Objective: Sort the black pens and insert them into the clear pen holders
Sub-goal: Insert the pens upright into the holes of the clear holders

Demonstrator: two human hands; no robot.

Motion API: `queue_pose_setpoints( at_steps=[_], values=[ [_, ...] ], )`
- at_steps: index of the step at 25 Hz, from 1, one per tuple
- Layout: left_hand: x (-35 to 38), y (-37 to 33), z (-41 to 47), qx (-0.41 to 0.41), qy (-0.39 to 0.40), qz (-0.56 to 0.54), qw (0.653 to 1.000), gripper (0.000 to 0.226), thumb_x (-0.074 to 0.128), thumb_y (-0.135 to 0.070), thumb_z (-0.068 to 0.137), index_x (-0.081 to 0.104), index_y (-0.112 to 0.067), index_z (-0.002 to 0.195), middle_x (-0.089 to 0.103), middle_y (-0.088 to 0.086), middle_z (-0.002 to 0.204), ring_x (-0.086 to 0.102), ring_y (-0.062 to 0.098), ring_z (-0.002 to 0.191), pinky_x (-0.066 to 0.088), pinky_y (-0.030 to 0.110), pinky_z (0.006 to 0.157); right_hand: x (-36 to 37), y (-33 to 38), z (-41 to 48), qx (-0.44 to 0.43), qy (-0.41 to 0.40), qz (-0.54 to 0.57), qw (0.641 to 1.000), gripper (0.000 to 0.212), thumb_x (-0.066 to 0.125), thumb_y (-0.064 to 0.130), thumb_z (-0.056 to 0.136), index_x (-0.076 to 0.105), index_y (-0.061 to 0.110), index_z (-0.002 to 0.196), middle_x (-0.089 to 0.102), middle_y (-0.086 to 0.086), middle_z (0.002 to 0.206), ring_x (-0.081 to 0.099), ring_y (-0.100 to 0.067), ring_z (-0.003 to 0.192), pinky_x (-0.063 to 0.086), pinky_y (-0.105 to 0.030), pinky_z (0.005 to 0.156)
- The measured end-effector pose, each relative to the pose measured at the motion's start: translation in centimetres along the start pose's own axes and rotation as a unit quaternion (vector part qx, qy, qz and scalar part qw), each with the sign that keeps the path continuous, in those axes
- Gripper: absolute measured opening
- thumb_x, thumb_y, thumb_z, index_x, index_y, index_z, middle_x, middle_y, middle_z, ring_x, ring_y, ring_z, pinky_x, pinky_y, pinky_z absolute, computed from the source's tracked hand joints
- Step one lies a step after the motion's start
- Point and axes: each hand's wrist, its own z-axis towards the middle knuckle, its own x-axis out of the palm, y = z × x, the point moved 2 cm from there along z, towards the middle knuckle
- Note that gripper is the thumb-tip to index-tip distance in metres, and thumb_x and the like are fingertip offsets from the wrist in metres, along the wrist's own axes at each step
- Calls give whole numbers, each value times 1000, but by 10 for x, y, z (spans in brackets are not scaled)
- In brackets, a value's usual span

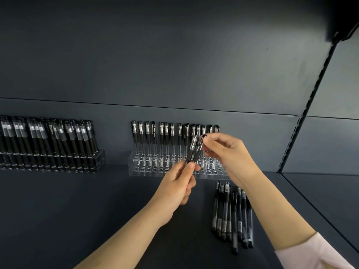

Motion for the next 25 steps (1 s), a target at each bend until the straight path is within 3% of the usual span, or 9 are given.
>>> queue_pose_setpoints(
  at_steps=[4,8,12,17,21,25],
  values=[
    [0,-1,-2,-10,2,3,1000,29,42,-38,102,63,-18,104,51,-3,60,30,7,43,21,21,41,-4,-3,2,16,15,45,999,8,63,9,90,64,4,96,64,4,72,62,-9,73,53,-30,84],
    [-1,0,-1,-18,3,2,1000,30,42,-35,102,62,-15,113,54,-6,60,29,8,44,19,23,43,-10,-6,5,20,-48,64,997,4,60,10,92,62,7,90,62,-1,72,61,-12,70,52,-27,76],
    [-2,3,-1,-32,-13,9,999,30,43,-35,102,63,-13,108,45,-5,60,26,6,43,19,21,41,-33,-6,11,6,-201,87,976,10,60,11,93,60,5,101,61,-2,76,60,-9,64,52,-24,70],
    [-6,6,3,-51,-35,12,998,31,42,-38,102,61,-13,100,32,-9,54,22,7,44,16,23,41,-68,3,4,-101,-381,-27,919,7,59,14,93,56,17,99,62,3,81,62,-4,62,53,-24,71],
    [-7,8,5,-63,-37,-6,997,30,41,-36,103,52,-13,86,28,-10,51,20,8,42,14,21,39,-73,8,1,-178,-397,-121,892,6,56,17,93,54,22,97,60,13,84,65,-22,82,51,-24,75],
    [-7,9,7,-81,-30,-54,995,31,40,-33,103,46,-15,77,29,-9,47,21,6,35,15,15,34,-66,10,3,-207,-360,-177,892,7,56,15,94,56,21,97,61,14,85,62,-14,83,45,-11,70]
  ],
)
